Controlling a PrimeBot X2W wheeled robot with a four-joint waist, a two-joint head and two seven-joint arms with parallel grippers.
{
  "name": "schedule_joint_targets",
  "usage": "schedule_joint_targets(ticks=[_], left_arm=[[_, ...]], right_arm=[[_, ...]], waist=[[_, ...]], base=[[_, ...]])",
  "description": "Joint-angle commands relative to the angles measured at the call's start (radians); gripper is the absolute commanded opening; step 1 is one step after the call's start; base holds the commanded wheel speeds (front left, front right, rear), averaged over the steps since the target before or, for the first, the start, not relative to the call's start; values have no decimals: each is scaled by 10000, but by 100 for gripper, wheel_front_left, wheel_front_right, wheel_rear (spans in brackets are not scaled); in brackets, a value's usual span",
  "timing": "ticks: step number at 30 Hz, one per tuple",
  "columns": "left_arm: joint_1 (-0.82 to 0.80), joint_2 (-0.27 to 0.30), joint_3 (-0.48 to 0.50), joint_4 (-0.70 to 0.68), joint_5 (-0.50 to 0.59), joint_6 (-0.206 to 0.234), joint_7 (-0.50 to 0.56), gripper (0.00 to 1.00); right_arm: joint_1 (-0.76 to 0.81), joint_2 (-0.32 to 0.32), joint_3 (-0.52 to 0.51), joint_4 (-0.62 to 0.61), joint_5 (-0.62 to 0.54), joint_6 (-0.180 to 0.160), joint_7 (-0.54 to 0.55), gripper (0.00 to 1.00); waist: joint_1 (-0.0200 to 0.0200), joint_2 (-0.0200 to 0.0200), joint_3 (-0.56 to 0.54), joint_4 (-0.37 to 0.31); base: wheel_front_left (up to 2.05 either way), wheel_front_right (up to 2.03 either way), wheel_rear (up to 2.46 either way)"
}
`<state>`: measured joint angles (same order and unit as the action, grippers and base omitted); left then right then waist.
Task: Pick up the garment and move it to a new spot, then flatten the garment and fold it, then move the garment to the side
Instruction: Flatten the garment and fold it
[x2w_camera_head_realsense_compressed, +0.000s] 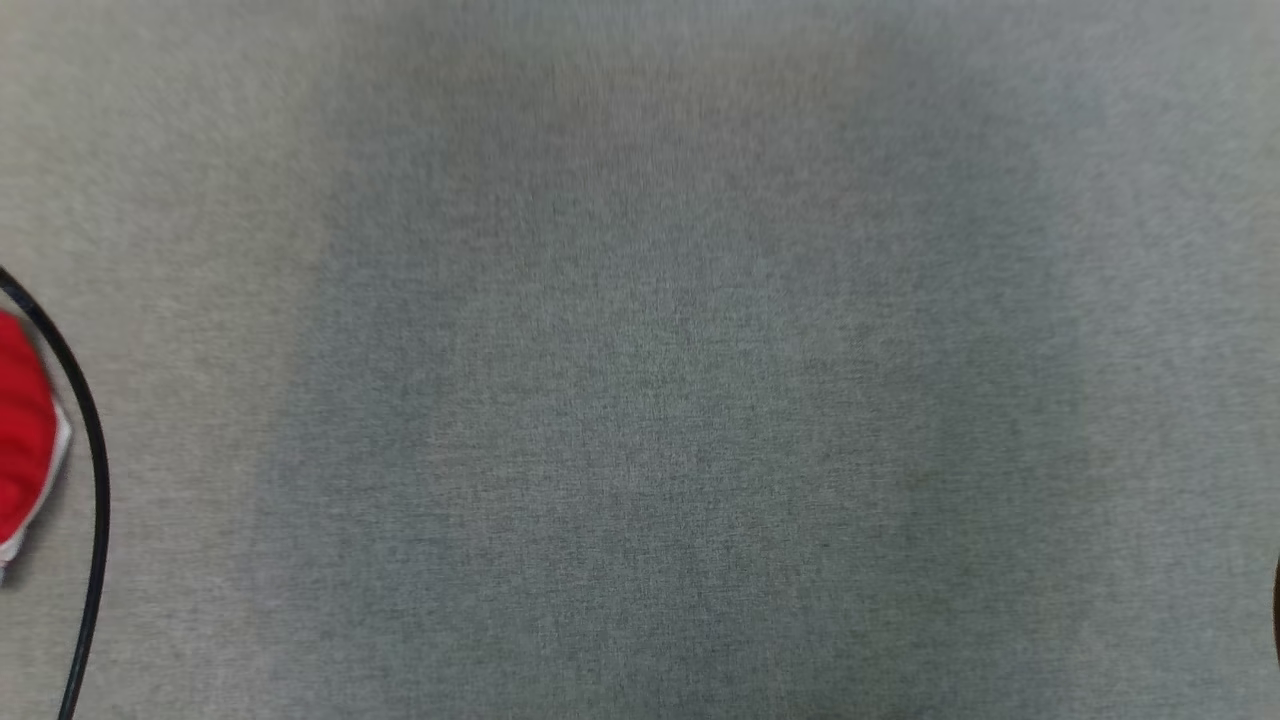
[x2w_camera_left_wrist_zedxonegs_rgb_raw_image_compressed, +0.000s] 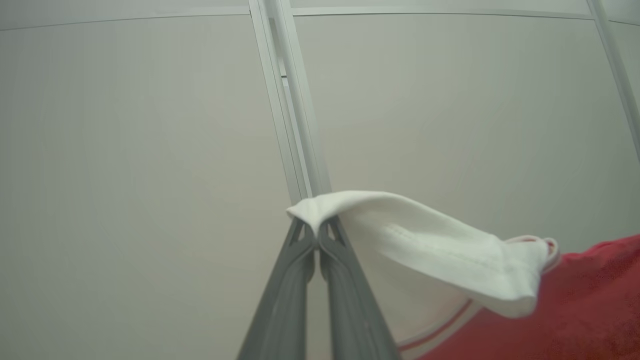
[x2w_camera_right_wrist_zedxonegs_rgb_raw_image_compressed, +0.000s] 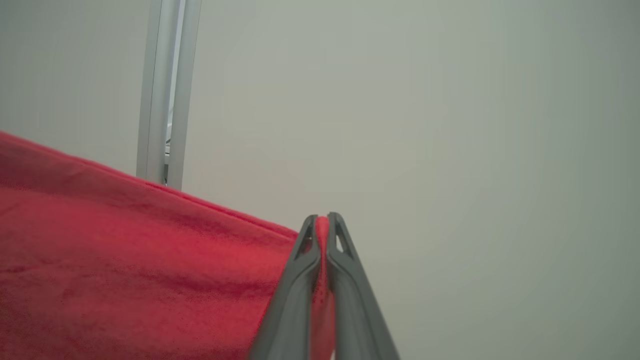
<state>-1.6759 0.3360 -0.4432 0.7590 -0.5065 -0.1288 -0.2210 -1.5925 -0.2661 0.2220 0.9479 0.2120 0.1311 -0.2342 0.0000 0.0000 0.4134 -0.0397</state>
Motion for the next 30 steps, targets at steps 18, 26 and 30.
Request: schedule_joint_targets(ticks=[18, 26, 30], left_arm=[[7003, 1271, -1283, -4161, -2739, -19, -439, 0], [12000, 1184, -514, -5616, -2912, 324, -442, 0], [13571, 944, -413, -6095, -2788, 594, -442, 0]], right_arm=[[5676, 134, -2142, -2304, -824, -7, -333, 0], [9737, 219, -3045, -4301, -381, -10, -332, 0], [11096, 324, -3322, -4767, -367, -16, -334, 0]], waist=[[0, 0, 1144, 622], [0, 0, -521, 827], [0, 0, -1122, 938]], base=[[0, 0, 0], [0, 0, 0], [0, 0, 0]])
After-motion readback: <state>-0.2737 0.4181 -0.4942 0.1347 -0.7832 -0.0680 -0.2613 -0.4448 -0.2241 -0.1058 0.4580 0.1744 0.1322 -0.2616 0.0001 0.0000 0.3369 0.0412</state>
